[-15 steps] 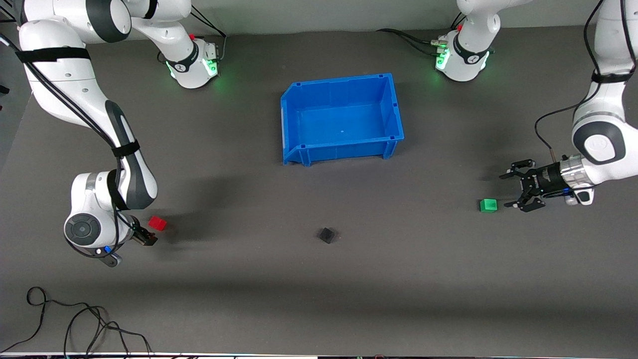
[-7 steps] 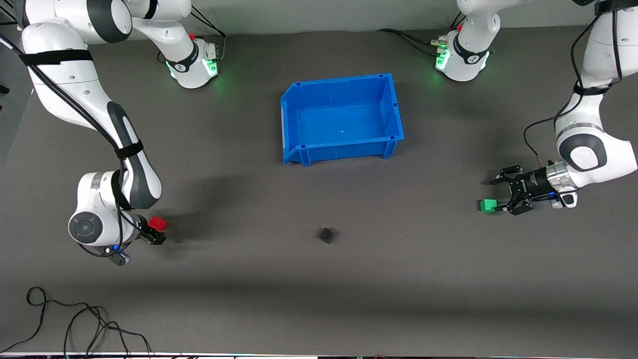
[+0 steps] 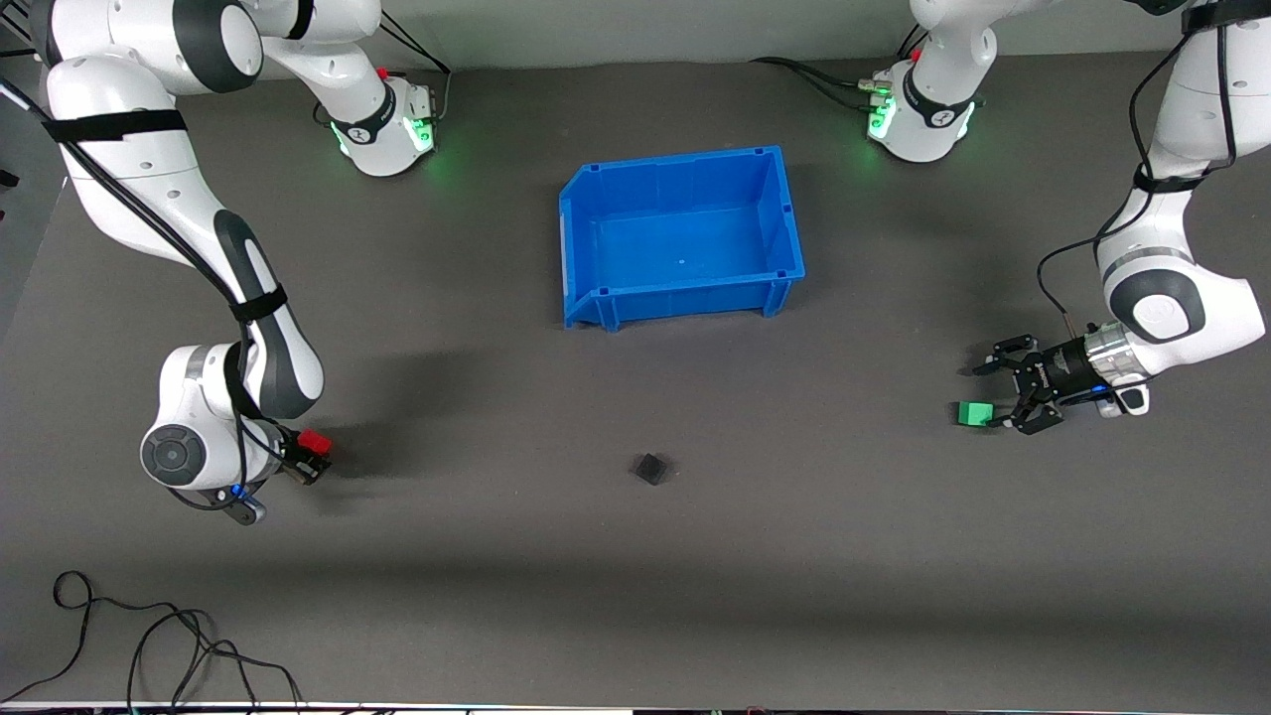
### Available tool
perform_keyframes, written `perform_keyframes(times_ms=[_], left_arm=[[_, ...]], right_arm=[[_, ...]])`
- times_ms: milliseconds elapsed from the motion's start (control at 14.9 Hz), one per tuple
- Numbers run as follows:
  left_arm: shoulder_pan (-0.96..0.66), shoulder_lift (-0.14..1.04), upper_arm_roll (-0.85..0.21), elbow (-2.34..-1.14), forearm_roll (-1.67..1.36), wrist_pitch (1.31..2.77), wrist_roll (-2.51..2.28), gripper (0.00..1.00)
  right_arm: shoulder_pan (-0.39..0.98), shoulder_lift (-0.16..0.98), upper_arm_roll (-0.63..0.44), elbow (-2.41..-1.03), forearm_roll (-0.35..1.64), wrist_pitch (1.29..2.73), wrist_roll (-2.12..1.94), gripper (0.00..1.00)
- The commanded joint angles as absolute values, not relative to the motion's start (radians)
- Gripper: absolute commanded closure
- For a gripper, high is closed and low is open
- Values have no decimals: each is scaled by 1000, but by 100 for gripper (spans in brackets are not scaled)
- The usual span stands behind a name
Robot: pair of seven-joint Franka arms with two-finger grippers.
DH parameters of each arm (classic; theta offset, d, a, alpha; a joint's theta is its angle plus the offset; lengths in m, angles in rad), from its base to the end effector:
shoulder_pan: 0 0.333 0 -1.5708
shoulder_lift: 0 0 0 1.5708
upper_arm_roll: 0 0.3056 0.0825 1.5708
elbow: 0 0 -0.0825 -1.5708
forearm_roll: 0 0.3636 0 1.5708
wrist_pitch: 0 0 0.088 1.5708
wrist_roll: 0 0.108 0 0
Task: Attach green and red cubes to black cube
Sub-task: 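Close the right gripper on the red cube while the left gripper grasps green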
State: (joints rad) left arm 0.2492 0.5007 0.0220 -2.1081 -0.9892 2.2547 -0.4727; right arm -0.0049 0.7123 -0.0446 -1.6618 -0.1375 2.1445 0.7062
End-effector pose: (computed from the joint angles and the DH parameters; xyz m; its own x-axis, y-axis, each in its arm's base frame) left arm 0.5176 0.1199 0.1646 0.0859 0.7774 -0.6231 0.9884 0.0123 0.1516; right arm 0.6346 -0.0349 0.1816 0.7787 -0.6199 -0.0966 -0.5849 -0.7731 0.2454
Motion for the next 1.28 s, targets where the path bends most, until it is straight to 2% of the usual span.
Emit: perform_keyframes(times_ms=[0,202,404,673,740,942,1009,1143,1211], left_arm=[[235,515,25,-2098,-1009,2281,-459,0],[235,517,21,-2094,-1009,2281,-460,0],[235,517,21,-2092,-1009,2281,-462,0],[233,517,17,-2091,-1017,2286,-468,1],[233,517,17,-2091,-1035,2286,-466,11],[224,515,17,-2091,-1042,2286,-466,60],[224,515,17,-2091,-1042,2287,-466,69],[224,515,17,-2091,-1042,2287,-466,73],[224,515,17,-2091,-1042,2287,-466,81]], right_arm=[[-5,712,-46,-1661,-115,2154,680,73],[-2,707,-46,-1654,-121,2154,677,79],[18,677,-40,-1652,-111,2137,702,80],[118,652,-38,-1576,-85,2025,924,80],[148,656,-38,-1557,-54,2026,987,80],[208,698,-38,-1493,18,2028,1107,80],[219,713,-38,-1474,34,2031,1111,80],[224,719,-38,-1454,86,2031,1109,80],[239,718,-38,-1453,92,2031,1118,80]])
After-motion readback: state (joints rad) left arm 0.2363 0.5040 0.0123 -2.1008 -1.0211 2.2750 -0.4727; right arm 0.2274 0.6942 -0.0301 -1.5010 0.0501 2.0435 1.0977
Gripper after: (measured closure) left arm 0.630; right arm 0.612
